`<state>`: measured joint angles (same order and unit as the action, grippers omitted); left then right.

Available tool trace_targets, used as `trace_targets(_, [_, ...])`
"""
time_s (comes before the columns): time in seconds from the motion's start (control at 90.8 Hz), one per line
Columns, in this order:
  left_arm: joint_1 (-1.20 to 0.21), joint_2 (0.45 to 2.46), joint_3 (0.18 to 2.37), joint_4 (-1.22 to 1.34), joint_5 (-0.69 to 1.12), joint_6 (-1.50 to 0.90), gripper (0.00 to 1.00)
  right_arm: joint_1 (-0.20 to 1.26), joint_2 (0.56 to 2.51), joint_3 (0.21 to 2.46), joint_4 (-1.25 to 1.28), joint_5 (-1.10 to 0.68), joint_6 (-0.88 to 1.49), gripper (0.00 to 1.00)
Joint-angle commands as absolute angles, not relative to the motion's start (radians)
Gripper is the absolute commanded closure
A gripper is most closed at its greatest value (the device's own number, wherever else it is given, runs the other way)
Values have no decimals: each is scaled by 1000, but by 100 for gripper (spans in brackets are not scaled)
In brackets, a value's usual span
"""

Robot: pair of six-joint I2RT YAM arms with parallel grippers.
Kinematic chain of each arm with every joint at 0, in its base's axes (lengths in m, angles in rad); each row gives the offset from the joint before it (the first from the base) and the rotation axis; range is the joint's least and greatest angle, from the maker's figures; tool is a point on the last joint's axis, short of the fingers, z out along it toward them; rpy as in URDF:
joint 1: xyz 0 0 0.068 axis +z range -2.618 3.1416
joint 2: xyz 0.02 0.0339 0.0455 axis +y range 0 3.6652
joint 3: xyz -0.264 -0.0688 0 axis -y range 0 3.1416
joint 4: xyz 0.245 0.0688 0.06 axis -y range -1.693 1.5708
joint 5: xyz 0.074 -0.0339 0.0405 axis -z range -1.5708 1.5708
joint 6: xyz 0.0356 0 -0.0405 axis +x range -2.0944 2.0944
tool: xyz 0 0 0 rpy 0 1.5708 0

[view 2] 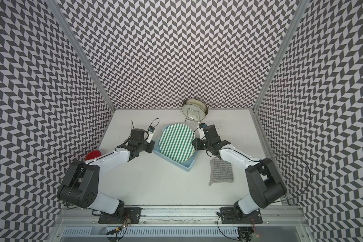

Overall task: Wipe the wet plate dry
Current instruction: Pick up the plate from the bin.

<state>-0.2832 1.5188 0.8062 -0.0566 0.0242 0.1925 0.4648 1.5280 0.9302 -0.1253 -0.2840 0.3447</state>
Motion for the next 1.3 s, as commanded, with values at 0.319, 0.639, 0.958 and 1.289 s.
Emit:
trace_targets(0.319, [-270,1575,780,-129,-36,194,100,522,1502,928,21,-524,372,69])
trace_targets(0.639, [-270,1582,789,-130,-46,183,100,522,1573,947,79,-491,413,74])
trace_targets(0.958, [-269,1565,796,-135,-52,177,98,510,1502,982,48,-404,425,100])
trace_targets(1.289, [-260,1476,892,-214,-15,226,18,459,1366,1020,-50,-390,365,100])
